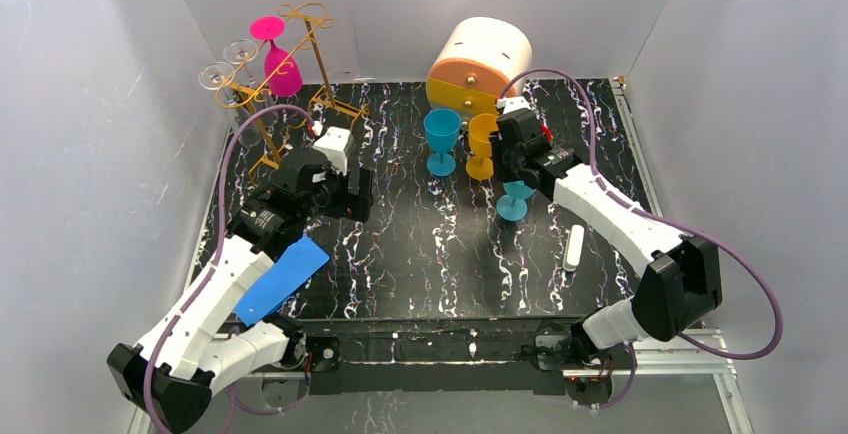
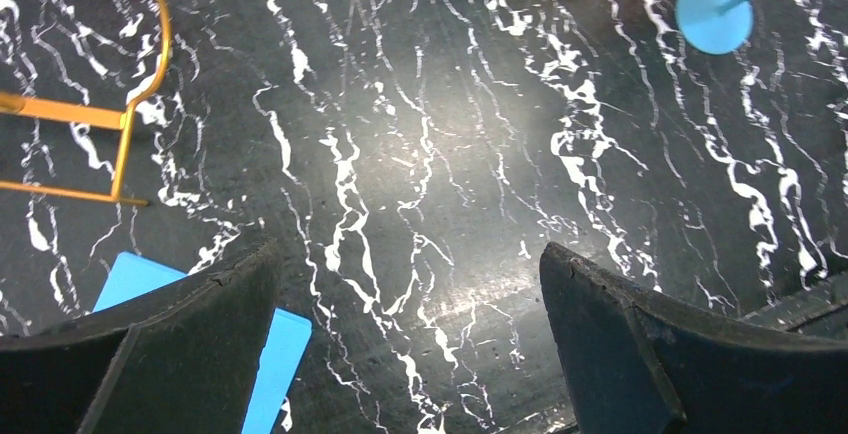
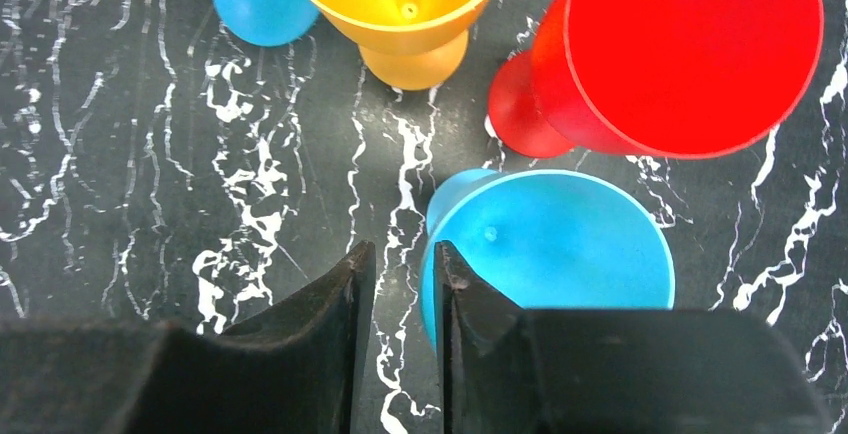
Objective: Take the wine glass off the wine glass rack
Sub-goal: Place the wine glass at the center of the board, then adjust the wine rack at the center of the board.
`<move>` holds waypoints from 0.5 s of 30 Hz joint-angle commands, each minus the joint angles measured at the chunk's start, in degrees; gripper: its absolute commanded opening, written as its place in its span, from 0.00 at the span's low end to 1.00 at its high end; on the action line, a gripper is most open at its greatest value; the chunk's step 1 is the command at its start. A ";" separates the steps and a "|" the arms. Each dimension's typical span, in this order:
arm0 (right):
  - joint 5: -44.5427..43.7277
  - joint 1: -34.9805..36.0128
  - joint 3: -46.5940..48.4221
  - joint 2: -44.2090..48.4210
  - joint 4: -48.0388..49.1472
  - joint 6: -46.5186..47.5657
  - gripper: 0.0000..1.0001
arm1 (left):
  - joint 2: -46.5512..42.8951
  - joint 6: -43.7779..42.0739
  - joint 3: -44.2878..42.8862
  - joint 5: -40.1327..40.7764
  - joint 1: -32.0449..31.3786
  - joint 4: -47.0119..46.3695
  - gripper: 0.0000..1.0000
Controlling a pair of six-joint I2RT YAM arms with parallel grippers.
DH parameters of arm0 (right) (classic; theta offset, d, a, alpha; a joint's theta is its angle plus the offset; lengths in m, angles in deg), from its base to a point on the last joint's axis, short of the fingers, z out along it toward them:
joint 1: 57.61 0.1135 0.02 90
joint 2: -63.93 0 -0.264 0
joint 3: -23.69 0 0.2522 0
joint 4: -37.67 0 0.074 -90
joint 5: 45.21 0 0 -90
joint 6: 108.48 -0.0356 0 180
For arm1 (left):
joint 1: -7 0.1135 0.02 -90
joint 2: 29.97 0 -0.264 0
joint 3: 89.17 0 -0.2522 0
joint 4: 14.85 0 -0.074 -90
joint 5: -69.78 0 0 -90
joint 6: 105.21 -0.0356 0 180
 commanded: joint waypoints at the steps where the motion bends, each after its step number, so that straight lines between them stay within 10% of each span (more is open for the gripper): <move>1: 5.09 -0.01 4.38 0.33 -0.57 0.16 0.40 | 0.94 2.88 -1.03 8.38 0.07 1.89 0.98; 6: 9.07 0.00 4.88 1.87 -0.54 0.69 0.49 | -0.99 6.31 1.99 20.66 0.07 0.36 0.98; 15: 12.34 -0.02 6.73 5.94 -1.95 -0.93 0.61 | -3.32 4.16 -1.64 17.97 0.08 0.13 0.98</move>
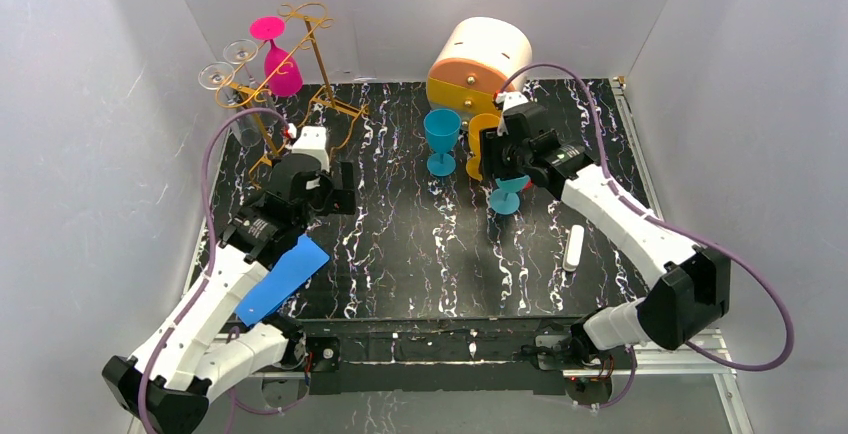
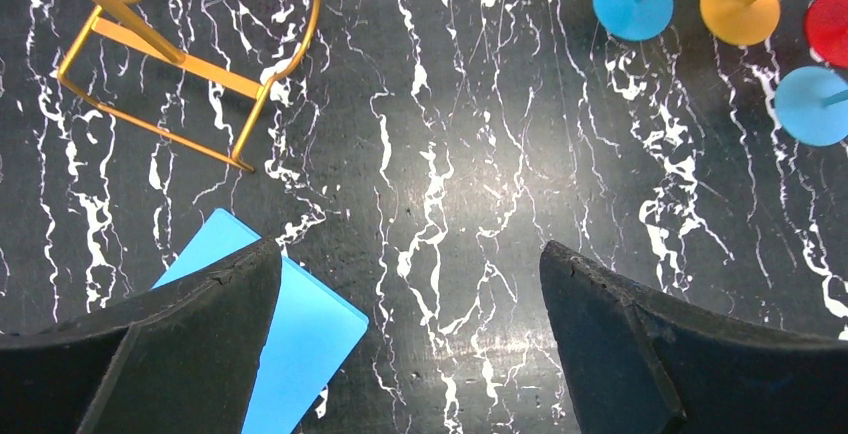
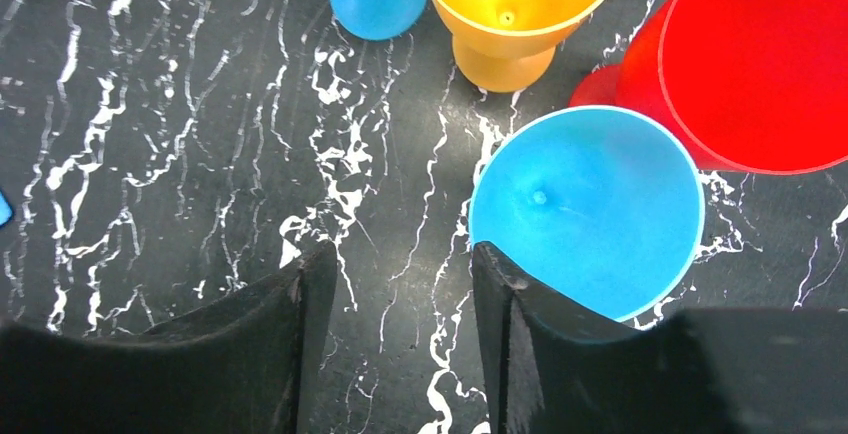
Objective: Take the wine glass off the wine glass rack
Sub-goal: Adjust the wine rack at the center of the board.
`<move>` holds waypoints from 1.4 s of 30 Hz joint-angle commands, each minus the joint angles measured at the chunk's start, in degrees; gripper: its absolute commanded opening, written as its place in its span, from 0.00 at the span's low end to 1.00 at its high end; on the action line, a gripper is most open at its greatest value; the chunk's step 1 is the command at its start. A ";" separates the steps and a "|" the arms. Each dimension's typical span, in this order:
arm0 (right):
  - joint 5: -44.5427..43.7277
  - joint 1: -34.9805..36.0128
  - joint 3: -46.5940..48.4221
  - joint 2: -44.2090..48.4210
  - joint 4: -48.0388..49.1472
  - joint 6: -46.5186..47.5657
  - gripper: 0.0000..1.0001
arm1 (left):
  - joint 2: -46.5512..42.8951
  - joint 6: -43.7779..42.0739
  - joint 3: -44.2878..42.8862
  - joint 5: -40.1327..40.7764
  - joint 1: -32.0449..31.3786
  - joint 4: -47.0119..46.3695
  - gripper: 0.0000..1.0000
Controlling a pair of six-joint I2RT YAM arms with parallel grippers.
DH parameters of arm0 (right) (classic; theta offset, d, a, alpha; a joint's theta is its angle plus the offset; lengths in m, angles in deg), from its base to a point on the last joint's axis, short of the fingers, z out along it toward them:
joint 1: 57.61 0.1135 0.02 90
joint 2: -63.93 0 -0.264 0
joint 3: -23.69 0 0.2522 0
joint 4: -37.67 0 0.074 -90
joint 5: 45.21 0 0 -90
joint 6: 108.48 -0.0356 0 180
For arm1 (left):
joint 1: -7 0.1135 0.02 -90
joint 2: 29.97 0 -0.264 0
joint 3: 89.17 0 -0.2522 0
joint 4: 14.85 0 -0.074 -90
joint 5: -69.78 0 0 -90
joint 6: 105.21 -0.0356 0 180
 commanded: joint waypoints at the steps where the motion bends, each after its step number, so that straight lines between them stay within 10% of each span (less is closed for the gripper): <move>1: 2.28 0.02 3.57 4.66 0.40 -1.03 0.64 | -0.32 -1.31 -5.09 1.96 0.05 1.22 0.98; 16: 0.34 0.01 4.93 2.73 -4.71 0.47 0.68 | 7.96 -5.39 -20.42 -1.17 0.14 10.08 0.98; 21: 13.79 0.03 11.37 1.91 -6.40 -2.70 0.68 | 15.94 -8.93 -29.75 -2.55 0.69 14.10 0.98; 32: 22.12 0.02 8.01 6.92 -1.91 -11.90 0.70 | 27.03 -8.31 -48.40 -12.49 19.20 14.04 0.98; 42: 23.50 -0.02 5.74 8.90 -1.66 -12.12 0.71 | 19.64 -1.35 -42.13 3.73 21.51 3.75 0.98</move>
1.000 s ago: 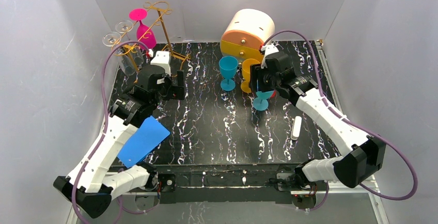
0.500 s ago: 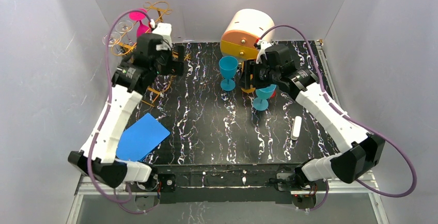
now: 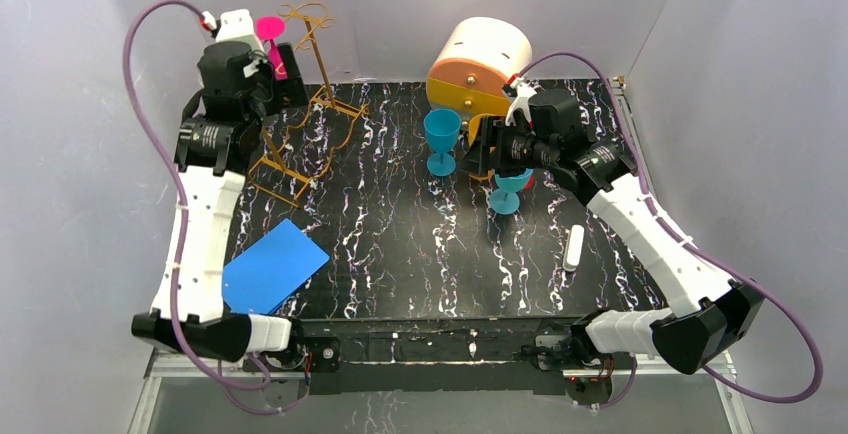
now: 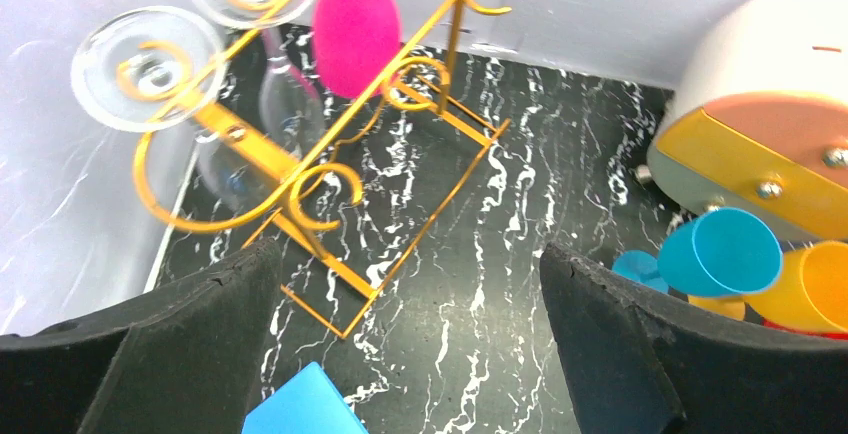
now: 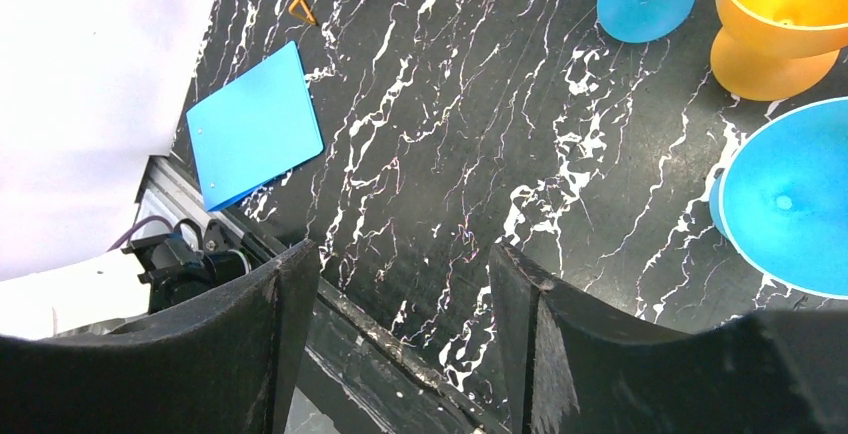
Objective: Take the wine glass off the wine glass rack
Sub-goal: Adjust the wine rack at the center of the board.
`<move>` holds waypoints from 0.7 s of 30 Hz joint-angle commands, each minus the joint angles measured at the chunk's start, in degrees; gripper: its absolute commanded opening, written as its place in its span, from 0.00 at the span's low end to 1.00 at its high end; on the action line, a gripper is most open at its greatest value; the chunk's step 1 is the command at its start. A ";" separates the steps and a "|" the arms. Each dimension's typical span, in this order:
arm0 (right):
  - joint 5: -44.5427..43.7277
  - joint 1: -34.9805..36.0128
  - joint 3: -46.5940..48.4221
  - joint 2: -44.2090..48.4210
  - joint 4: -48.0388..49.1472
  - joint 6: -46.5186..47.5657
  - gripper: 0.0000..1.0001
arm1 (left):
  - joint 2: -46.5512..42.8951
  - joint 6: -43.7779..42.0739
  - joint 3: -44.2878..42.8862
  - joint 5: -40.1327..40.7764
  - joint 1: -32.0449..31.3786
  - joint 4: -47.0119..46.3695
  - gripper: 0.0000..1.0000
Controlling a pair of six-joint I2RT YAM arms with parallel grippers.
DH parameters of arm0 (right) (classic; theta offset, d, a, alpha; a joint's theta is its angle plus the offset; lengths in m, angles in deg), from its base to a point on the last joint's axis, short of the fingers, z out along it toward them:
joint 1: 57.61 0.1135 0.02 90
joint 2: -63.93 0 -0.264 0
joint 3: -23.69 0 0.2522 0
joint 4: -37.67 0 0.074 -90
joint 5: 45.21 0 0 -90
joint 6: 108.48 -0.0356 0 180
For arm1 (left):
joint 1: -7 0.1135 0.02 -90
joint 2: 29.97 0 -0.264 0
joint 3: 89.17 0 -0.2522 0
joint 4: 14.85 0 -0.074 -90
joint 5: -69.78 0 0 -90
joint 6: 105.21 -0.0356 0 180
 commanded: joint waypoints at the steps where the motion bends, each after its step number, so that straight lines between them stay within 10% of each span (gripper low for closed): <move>1: 1.52 0.01 -1.02 1.03 2.05 -0.09 0.71 | -5.93 3.60 4.68 12.30 0.96 -4.95 0.98; 21: 1.46 -0.02 -3.20 3.05 0.64 2.43 0.72 | 7.38 -10.71 -7.82 -1.53 6.97 7.24 0.98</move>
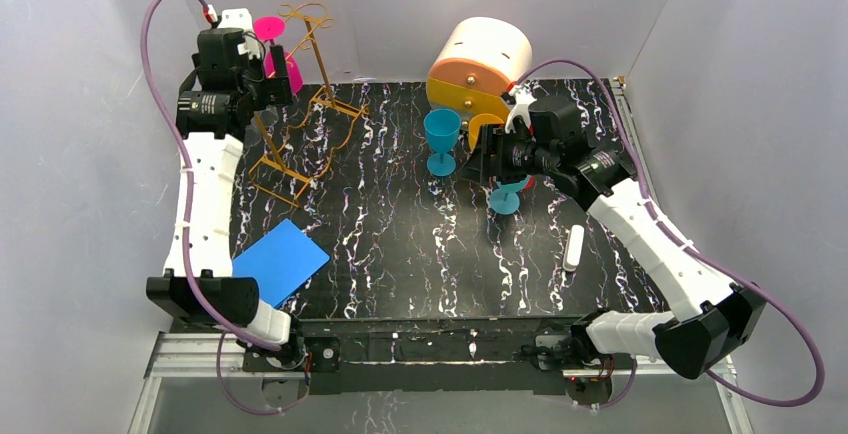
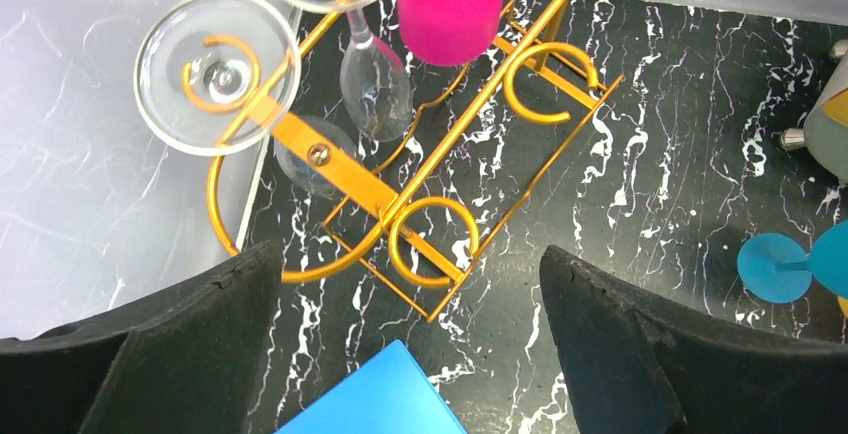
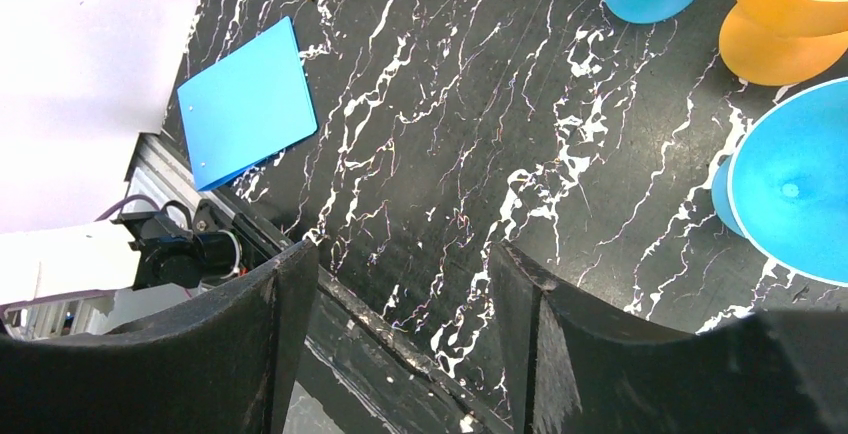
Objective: Take the wine glass off the wine glass rack
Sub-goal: Adjust the wine rack at the center of the board.
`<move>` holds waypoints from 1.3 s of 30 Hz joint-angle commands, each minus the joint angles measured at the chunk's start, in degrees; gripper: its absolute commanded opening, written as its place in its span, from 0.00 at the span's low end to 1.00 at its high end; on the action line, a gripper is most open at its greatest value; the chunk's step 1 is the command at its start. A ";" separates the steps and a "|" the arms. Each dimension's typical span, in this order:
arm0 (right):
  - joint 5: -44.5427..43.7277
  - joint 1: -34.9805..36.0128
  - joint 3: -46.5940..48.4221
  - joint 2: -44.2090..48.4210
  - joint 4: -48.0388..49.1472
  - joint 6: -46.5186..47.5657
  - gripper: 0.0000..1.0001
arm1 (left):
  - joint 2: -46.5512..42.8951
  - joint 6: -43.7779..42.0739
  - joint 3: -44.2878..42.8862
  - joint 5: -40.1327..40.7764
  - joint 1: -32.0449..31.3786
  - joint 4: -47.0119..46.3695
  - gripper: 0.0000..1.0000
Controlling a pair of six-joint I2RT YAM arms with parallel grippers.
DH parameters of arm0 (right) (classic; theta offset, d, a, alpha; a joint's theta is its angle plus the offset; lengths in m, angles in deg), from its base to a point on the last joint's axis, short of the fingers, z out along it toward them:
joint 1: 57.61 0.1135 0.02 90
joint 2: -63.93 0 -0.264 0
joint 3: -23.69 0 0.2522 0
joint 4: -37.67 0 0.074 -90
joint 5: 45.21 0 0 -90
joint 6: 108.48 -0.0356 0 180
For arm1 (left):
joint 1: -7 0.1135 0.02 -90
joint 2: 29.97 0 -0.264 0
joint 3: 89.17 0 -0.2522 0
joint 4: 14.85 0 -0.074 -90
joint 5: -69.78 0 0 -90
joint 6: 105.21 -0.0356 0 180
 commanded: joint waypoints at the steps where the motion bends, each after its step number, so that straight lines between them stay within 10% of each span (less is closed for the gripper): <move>1: 0.06 0.00 -0.58 1.79 0.39 0.78 0.72 | 1.54 -5.88 -4.82 -3.78 0.30 2.75 0.98; 18: 0.32 0.03 -1.65 1.18 0.23 -0.50 0.72 | 6.40 -6.58 -6.23 -3.19 1.60 5.12 0.98; 39: 0.11 0.01 -2.53 0.99 0.03 -1.48 0.73 | 10.87 -0.94 -9.78 -23.72 1.89 7.45 0.91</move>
